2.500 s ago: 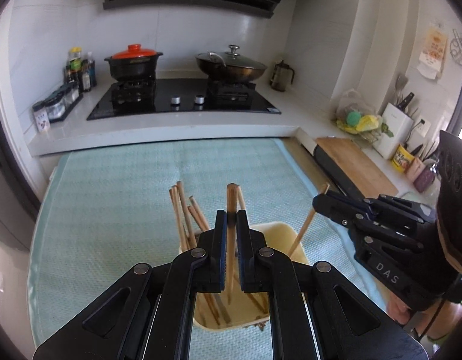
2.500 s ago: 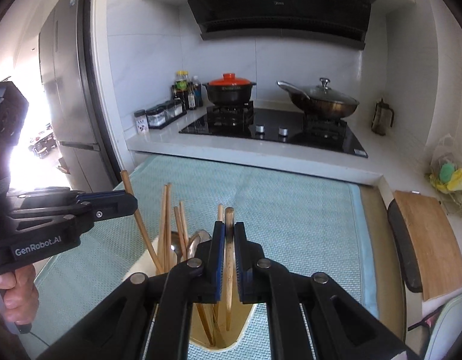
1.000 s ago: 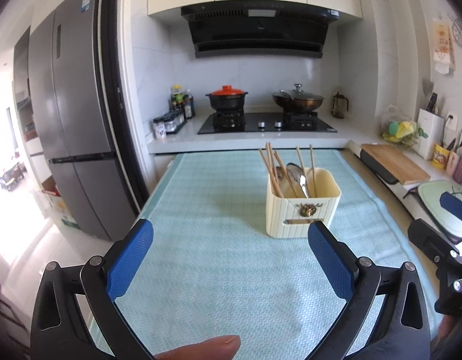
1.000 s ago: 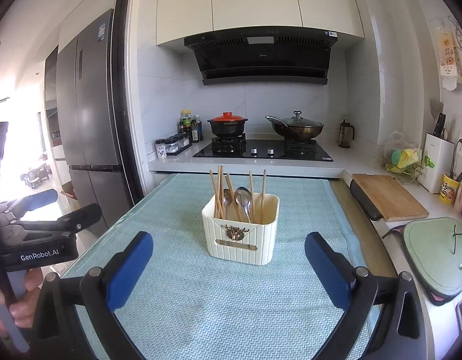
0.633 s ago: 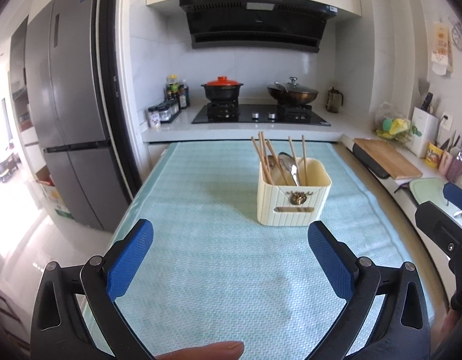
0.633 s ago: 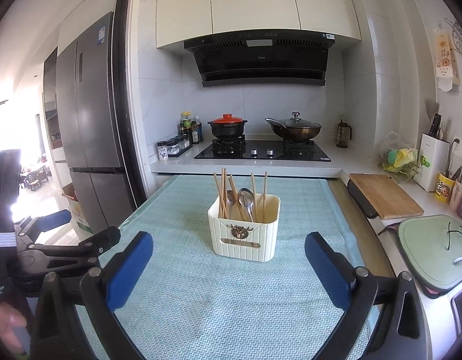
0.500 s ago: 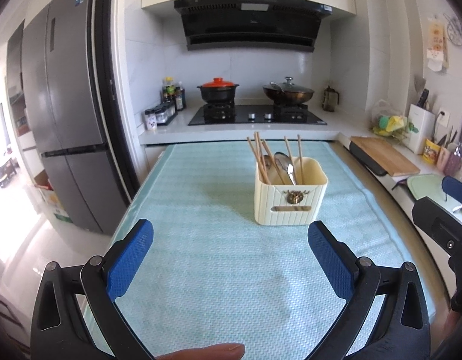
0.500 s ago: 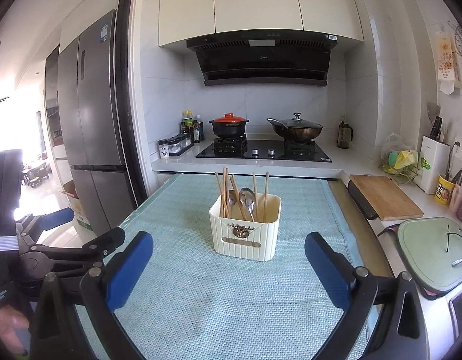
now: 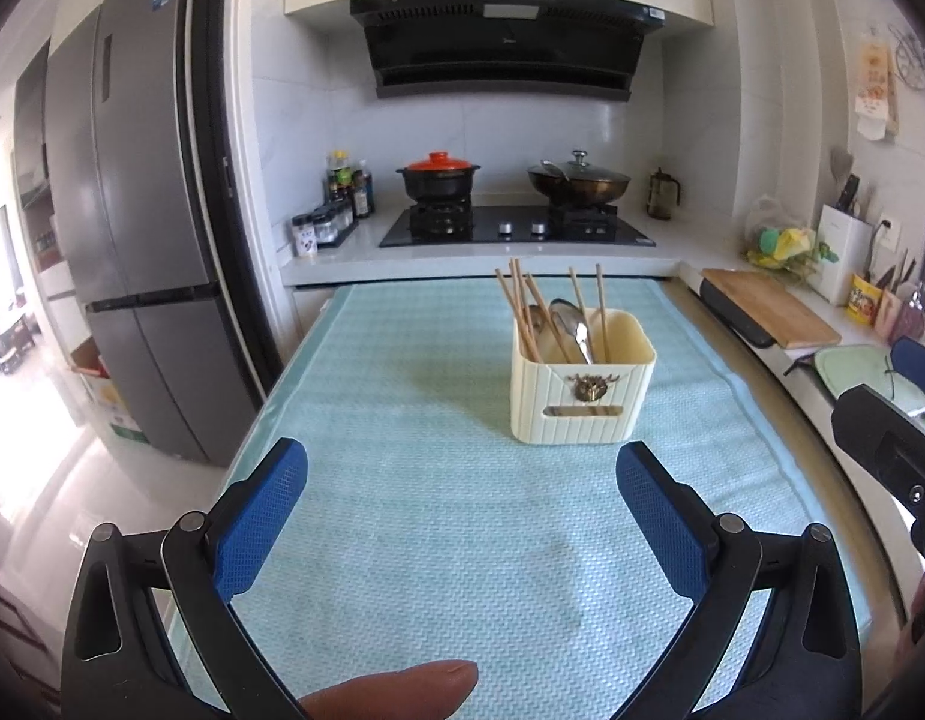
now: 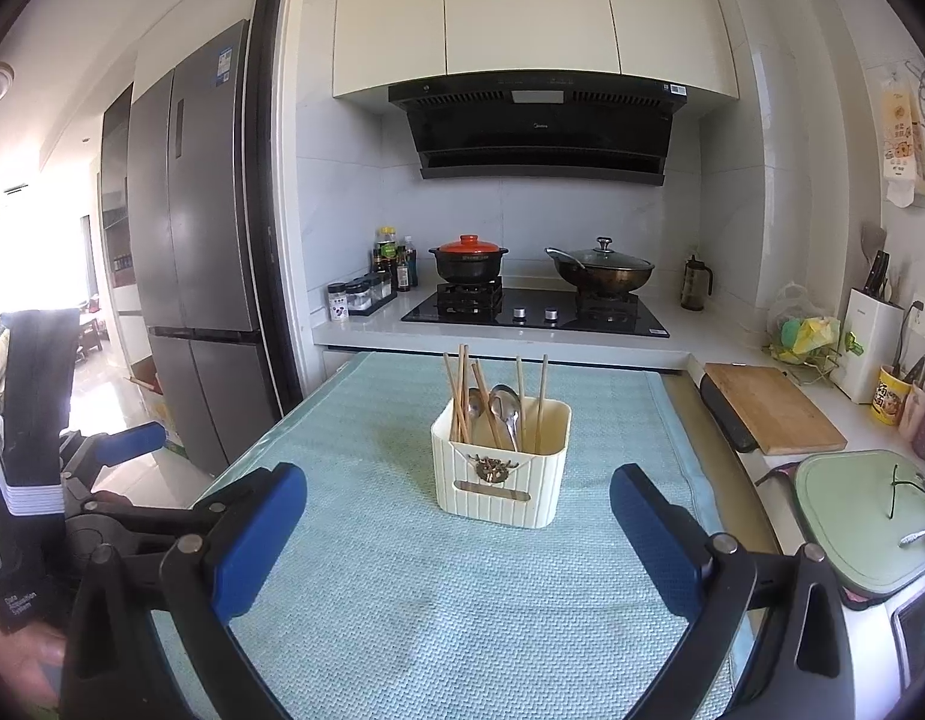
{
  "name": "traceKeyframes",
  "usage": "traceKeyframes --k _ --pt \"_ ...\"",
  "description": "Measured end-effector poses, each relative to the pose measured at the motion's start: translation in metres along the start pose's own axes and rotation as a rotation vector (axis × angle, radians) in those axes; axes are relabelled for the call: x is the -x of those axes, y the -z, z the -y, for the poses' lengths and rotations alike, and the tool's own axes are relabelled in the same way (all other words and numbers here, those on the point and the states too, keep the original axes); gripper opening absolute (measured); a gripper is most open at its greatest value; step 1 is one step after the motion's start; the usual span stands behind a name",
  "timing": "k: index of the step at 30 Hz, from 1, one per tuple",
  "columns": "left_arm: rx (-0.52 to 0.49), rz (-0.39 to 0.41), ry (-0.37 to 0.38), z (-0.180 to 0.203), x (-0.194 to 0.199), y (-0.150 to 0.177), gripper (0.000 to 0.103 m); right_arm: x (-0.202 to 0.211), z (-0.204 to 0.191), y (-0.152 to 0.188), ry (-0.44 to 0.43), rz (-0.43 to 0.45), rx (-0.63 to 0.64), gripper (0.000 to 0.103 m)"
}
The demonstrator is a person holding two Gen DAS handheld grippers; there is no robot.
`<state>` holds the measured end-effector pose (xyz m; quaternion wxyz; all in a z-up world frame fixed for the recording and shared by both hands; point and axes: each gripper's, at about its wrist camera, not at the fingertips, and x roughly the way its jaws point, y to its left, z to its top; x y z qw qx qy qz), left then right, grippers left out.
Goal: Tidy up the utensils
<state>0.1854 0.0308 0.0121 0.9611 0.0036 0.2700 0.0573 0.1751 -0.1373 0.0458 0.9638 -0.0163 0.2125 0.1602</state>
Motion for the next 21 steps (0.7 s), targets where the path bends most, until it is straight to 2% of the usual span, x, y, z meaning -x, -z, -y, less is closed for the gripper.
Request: traceKeyframes --k 8,21 --pt "0.0 0.011 -0.027 -0.0005 0.0043 -0.0013 0.103 0.0017 0.0003 -0.0017 -0.006 0.001 0.002 0.103" --pt "0.006 0.007 -0.017 0.0002 0.0048 -0.0027 0.103 0.0058 -0.0014 -0.0009 -0.009 0.005 0.012 0.103"
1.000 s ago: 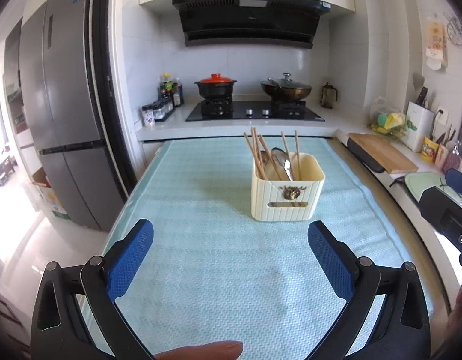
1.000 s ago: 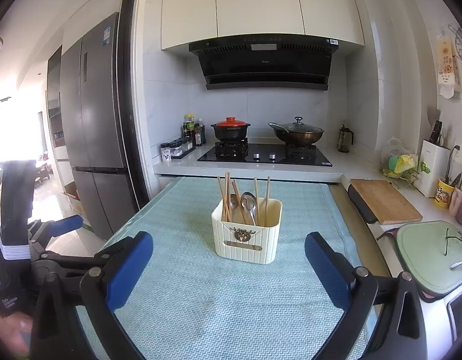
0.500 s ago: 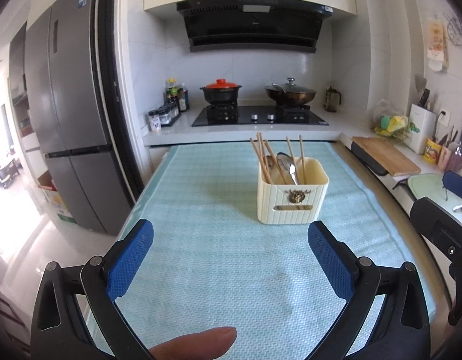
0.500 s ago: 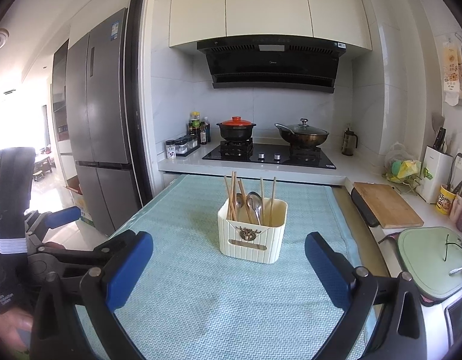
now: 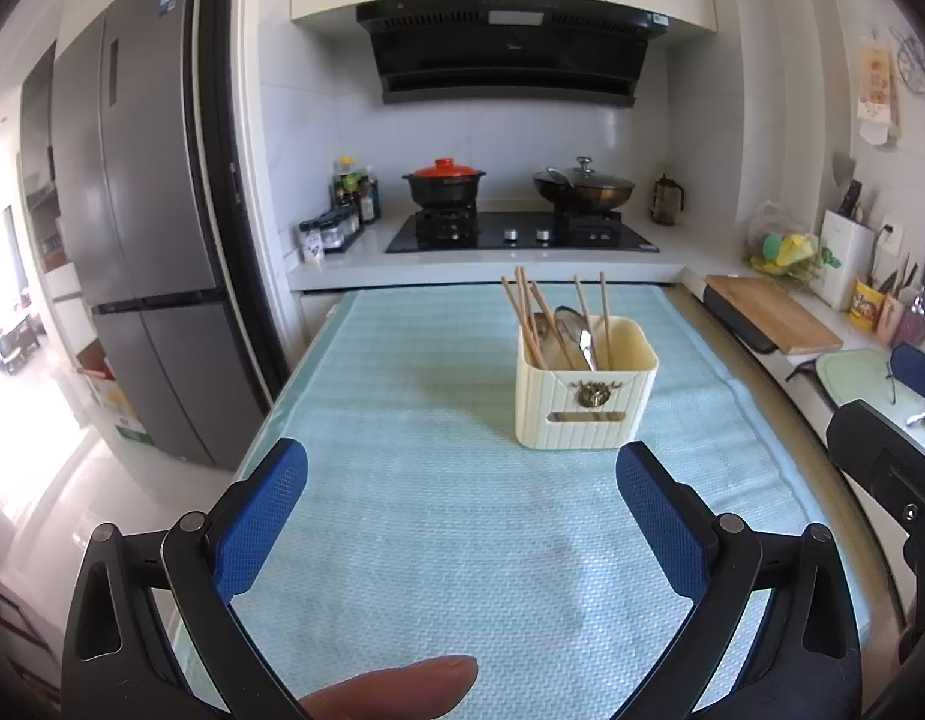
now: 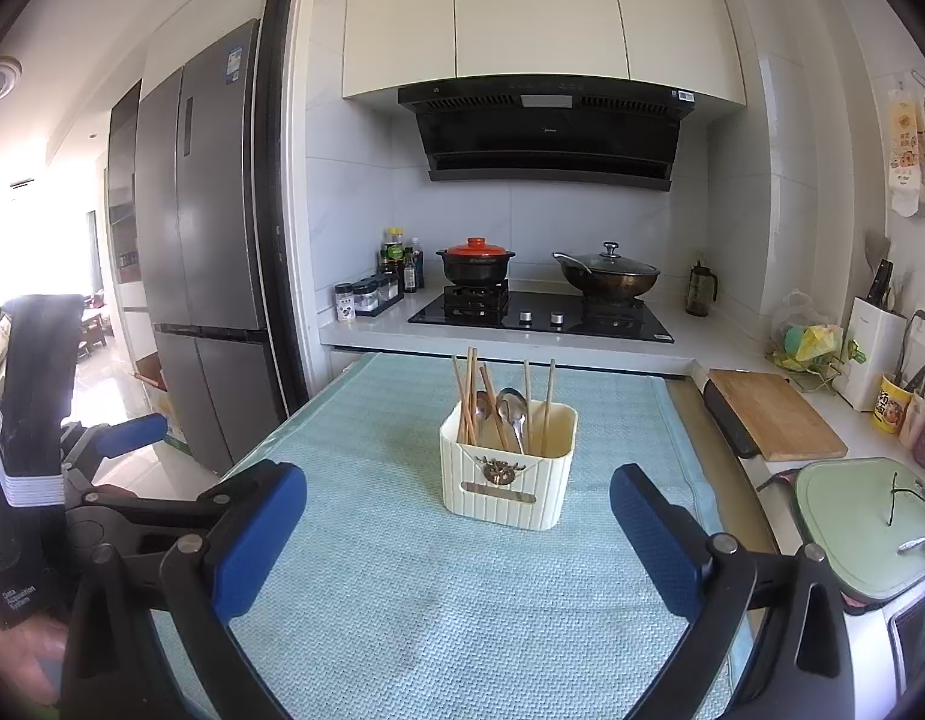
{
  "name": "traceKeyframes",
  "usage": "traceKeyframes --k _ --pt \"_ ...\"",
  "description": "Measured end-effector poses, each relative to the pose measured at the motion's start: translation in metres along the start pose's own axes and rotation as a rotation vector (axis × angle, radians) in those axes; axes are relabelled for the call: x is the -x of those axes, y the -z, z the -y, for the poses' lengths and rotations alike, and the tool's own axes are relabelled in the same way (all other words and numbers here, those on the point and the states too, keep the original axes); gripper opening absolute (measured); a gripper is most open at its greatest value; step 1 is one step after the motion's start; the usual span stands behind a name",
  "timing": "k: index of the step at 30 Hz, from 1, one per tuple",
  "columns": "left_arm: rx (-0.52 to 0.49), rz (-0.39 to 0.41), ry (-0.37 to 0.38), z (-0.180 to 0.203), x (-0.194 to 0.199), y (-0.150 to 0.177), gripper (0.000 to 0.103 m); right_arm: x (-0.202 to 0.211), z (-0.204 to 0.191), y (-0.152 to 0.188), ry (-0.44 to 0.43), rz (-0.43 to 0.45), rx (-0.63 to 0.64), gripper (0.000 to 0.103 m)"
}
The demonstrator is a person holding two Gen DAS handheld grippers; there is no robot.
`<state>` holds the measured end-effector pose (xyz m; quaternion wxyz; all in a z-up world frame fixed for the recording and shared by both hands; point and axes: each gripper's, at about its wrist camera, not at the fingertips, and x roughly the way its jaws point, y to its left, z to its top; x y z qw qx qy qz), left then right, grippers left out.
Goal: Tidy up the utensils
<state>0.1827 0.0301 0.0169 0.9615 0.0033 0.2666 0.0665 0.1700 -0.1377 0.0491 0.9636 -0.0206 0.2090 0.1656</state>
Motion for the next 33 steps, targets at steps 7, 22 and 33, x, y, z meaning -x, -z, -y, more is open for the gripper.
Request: traceKeyframes --k 7,22,33 --pt "0.005 0.003 0.008 0.0002 0.0015 -0.0012 0.103 -0.0003 0.0015 0.002 0.011 -0.009 -0.004 0.103" --pt "0.012 0.0 -0.004 0.0004 -0.0004 -0.0008 0.103 0.0001 0.0001 0.0037 0.024 -0.009 0.007 0.103" --pt "0.014 -0.003 0.001 0.0025 -0.002 -0.0003 0.103 0.0015 0.0007 0.0073 0.019 -0.013 0.005 0.103"
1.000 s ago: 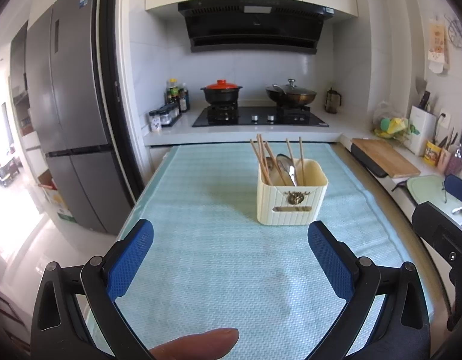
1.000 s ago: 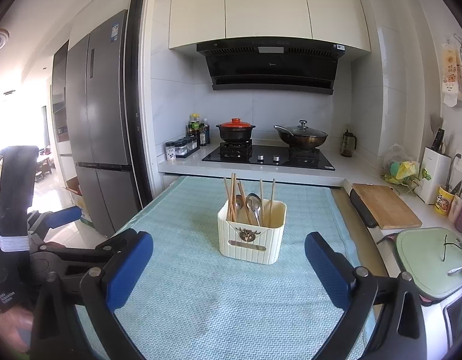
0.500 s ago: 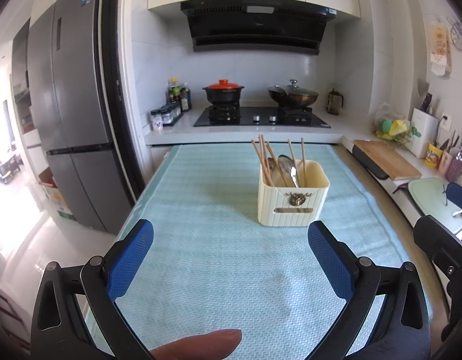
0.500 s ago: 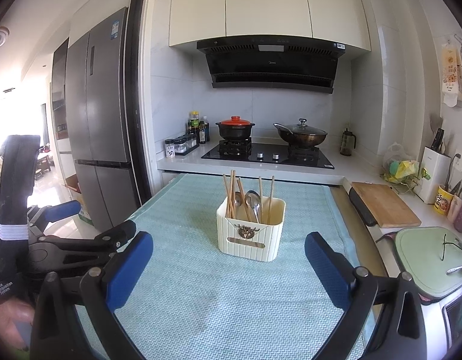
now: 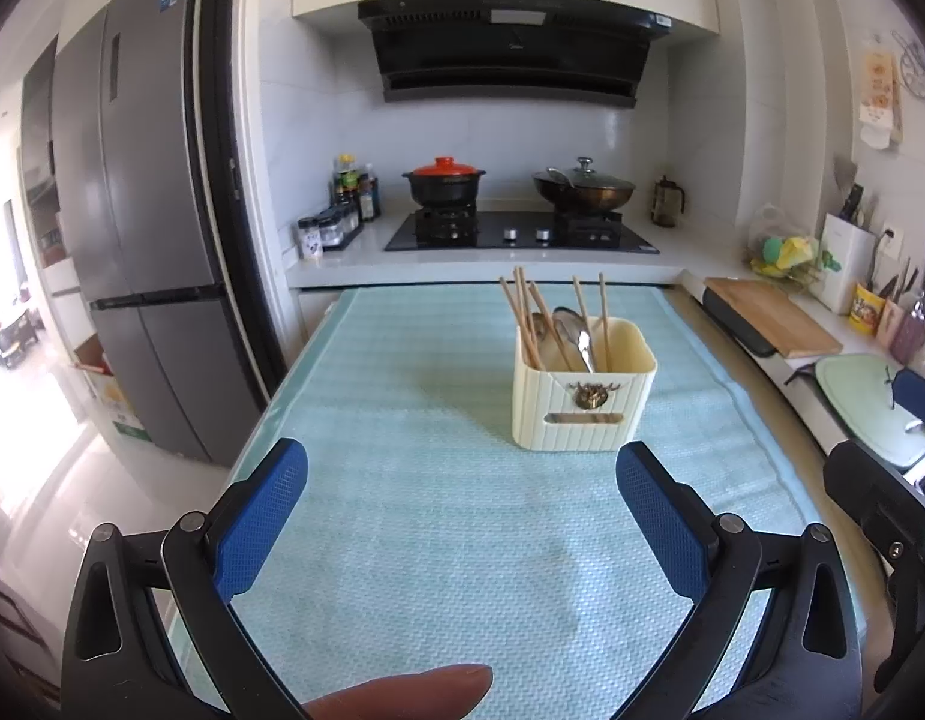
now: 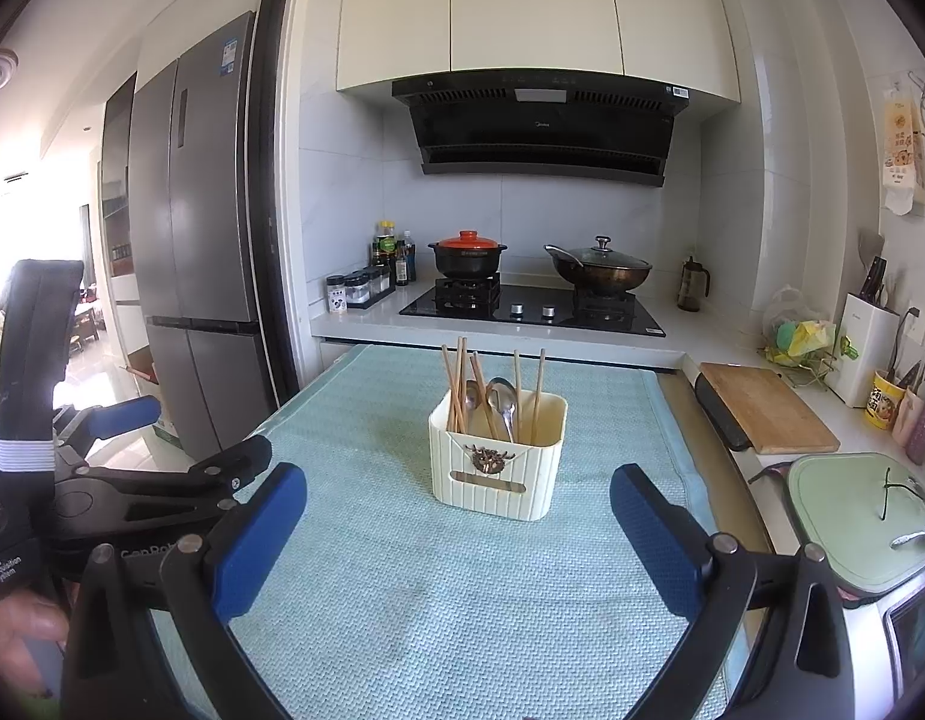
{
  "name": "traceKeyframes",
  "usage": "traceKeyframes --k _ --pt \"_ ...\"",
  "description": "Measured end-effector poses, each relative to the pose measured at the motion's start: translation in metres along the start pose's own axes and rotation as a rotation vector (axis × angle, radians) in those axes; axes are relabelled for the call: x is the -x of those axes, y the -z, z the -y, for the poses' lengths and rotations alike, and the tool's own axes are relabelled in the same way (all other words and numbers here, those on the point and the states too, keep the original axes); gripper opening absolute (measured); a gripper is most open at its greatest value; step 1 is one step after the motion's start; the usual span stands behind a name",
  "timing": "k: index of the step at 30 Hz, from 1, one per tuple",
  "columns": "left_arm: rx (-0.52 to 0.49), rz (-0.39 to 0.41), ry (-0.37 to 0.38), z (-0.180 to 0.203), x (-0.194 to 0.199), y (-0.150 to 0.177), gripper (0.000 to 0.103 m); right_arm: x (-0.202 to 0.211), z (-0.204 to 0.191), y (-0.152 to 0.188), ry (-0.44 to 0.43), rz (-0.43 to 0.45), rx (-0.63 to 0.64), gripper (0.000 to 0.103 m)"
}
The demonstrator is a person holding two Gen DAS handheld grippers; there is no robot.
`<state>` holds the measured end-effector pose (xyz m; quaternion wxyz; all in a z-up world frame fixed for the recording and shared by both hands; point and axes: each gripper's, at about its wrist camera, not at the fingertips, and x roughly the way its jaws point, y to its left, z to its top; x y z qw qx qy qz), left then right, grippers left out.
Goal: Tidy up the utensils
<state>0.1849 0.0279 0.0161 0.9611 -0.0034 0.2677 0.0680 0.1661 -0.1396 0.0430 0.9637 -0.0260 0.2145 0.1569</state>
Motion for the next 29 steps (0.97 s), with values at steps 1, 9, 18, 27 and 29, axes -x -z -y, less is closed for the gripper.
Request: traceKeyframes --k 1,9,18,27,29 --pt "0.002 0.0 -0.001 -0.0003 -0.0002 -0.0001 0.103 -0.0001 0.0001 0.0003 0.0 -0.001 0.0 0.103" --pt "0.0 -0.004 0.002 0.0007 -0.0018 -0.0006 0.103 -0.0013 0.0002 0.0018 -0.004 -0.006 0.003 0.103" --pt "-0.003 -0.009 0.005 0.0023 -0.0041 0.0 0.103 -0.0024 0.0004 0.0015 -0.004 -0.01 0.0 0.103" --pt "0.014 -0.012 0.04 0.001 -0.0065 0.0014 0.103 -0.0052 0.0022 0.003 0.005 -0.021 -0.001 0.103" --pt "0.004 -0.001 0.047 0.0028 -0.005 0.0011 0.103 -0.0067 0.003 0.0041 0.004 -0.025 -0.003 0.103"
